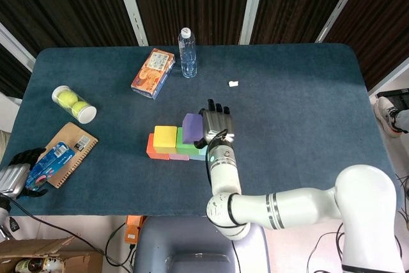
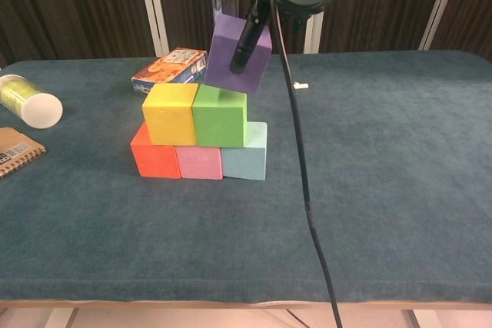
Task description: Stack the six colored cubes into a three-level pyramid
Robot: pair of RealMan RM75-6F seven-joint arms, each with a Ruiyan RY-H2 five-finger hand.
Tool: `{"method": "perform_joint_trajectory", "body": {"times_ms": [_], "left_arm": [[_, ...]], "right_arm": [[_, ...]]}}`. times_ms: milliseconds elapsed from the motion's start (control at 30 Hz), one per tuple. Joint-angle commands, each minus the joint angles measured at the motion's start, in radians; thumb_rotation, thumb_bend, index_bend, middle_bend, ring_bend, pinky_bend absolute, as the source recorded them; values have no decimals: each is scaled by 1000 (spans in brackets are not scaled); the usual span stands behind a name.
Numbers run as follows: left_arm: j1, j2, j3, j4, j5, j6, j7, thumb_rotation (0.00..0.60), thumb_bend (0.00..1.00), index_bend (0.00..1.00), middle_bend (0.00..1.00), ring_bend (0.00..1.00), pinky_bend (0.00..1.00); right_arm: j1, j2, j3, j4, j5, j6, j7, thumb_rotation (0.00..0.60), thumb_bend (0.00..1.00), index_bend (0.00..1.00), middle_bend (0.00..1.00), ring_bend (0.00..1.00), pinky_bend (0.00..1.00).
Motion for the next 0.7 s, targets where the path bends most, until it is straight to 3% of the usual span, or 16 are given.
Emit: {"method": "perform_joint_trajectory", "body": {"times_ms": [33,700], "left_arm": [[3,1,-1,5,0,3,-7,600,144,88,51,0,70],[14,0,4,40,15,5,-61,600,144,88,51,0,70]], "right_arm": [[-14,-25,11,20,-29,-21,17,600,182,475,0,0,0],[-24,-114,58,72,-92,-39,26,600,182,479,0,0,0]]}}
